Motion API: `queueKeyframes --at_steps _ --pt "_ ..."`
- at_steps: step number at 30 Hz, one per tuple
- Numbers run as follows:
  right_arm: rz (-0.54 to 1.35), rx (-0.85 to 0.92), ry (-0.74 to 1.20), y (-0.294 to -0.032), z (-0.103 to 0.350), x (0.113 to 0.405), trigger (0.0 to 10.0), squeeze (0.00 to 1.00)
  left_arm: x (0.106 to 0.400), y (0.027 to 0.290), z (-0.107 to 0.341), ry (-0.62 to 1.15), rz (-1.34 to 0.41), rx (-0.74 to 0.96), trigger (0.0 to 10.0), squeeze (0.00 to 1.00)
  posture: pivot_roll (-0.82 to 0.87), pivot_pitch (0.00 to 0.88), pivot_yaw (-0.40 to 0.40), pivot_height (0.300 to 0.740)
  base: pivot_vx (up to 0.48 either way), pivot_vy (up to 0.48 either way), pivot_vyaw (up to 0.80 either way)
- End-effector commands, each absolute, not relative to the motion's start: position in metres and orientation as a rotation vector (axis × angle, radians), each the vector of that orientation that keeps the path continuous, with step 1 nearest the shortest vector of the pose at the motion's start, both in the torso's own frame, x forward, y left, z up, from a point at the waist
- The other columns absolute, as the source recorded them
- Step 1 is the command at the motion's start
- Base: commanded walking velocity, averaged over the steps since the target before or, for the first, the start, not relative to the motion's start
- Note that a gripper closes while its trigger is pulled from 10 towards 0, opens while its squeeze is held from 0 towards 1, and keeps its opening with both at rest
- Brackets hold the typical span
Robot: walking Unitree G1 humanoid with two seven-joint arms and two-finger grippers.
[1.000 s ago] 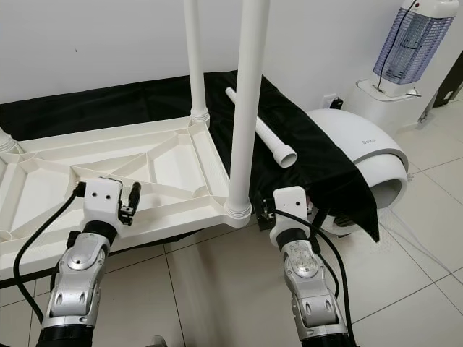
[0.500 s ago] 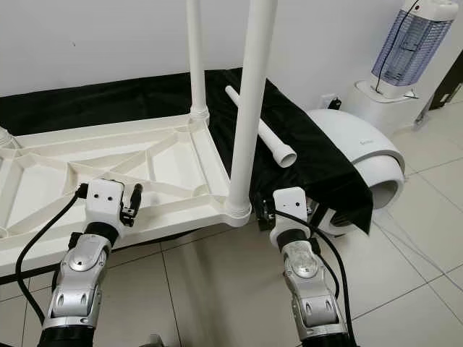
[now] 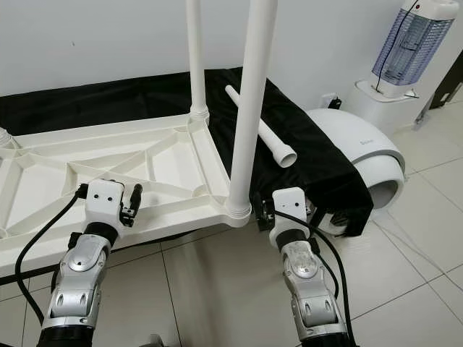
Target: Building children table
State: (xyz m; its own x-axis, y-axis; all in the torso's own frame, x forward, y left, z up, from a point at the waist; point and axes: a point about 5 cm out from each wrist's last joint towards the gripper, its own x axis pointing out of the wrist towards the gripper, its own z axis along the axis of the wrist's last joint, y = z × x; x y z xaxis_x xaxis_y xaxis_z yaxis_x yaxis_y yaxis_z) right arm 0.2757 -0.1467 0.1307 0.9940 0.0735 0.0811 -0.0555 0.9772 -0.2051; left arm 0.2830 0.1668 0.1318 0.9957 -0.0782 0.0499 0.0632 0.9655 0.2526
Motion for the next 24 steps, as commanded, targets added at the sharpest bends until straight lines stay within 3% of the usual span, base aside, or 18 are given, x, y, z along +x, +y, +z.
queueKeyframes --at_steps 1,24 --pt "0.06 -0.21 -0.09 -0.1468 0.1302 0.2773 10.0 0.0 0.2825 0.1698 0.1297 -0.064 0.003 0.246 10.0 0.0 0.06 0.037 -0.04 0.74 0.0 0.0 0.0" --pt "0.057 -0.209 -0.086 -0.1477 0.1298 0.2756 10.0 0.0 0.2804 0.1685 0.1285 -0.058 0.003 0.244 10.0 0.0 0.06 0.053 -0.042 0.74 0.0 0.0 0.0"
